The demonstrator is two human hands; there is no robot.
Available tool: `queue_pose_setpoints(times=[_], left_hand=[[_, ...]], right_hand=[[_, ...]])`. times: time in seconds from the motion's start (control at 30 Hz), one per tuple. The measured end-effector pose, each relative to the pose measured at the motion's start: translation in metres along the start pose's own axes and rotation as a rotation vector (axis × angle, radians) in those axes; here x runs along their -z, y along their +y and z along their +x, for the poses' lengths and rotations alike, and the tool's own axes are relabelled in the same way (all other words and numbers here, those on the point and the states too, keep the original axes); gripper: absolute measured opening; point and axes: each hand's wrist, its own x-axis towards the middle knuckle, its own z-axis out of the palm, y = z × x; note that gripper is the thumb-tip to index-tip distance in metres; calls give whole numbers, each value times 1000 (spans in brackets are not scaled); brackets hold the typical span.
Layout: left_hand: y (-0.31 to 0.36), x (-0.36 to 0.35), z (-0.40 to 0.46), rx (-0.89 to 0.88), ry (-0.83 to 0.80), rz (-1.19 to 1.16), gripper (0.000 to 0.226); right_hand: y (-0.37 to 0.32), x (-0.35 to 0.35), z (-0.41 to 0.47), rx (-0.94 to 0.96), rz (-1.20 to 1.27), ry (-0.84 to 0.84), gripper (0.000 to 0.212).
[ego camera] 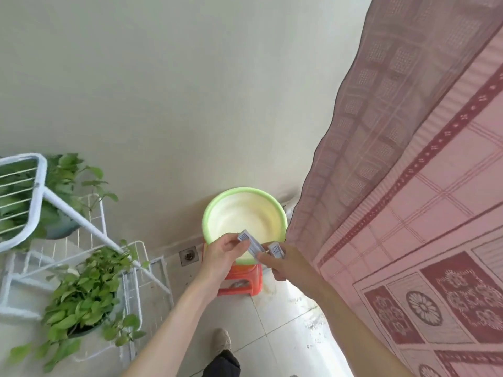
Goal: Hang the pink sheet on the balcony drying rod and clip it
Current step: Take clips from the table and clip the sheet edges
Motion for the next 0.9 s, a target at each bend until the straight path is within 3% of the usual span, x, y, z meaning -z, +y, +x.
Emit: queue_pose_setpoints(times=[0.2, 0.4, 0.5, 0.67, 0.9], left_hand=[[37, -21, 104, 3, -217, 95, 8], [70, -66, 171, -75, -299, 98, 35], [88, -91, 202, -195, -356, 205, 43], [103, -128, 249, -244, -586, 354, 53], [131, -167, 312, -331, -896, 511, 73]], right_hand=[[-18, 34, 64, -42, -43, 278, 4], [-16, 93, 97, -24, -203, 557, 13], [-18, 120, 110, -5, -305, 627, 17], [-24, 142, 114, 48, -435, 730, 26], [-23, 155, 120, -53, -498, 835, 35]])
